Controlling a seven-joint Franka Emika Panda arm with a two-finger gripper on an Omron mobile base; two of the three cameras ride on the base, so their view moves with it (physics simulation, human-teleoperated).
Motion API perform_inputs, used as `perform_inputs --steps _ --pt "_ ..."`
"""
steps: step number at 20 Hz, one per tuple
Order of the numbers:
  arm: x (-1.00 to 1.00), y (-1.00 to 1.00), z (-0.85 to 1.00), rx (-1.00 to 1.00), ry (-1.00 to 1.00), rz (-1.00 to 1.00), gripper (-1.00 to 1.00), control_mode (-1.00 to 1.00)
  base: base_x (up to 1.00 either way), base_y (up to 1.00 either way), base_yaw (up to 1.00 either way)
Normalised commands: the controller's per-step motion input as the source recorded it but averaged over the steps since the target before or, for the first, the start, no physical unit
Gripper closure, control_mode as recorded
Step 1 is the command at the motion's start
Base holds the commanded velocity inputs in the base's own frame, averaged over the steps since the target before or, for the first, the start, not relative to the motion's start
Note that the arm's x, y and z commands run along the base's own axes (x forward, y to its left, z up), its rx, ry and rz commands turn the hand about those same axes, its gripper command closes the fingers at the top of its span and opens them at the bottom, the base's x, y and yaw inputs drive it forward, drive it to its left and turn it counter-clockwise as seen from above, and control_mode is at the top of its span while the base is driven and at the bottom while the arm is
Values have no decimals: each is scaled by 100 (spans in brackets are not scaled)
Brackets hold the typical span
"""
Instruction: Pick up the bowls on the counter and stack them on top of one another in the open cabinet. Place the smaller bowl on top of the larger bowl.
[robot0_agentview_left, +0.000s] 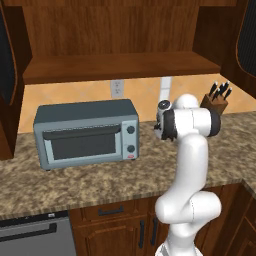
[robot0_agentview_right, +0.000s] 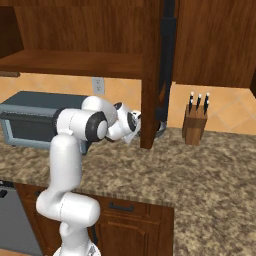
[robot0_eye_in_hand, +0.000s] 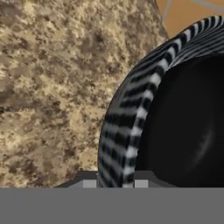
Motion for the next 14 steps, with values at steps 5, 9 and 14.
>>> perform_inputs --steps 5,9,14 --pt "-91 10 70 0 -12 -1 100 -100 0 0 0" --pt "-100 34 100 0 -10 0 100 -100 0 0 0" --pt "-100 49 100 3 -2 0 100 -100 0 0 0"
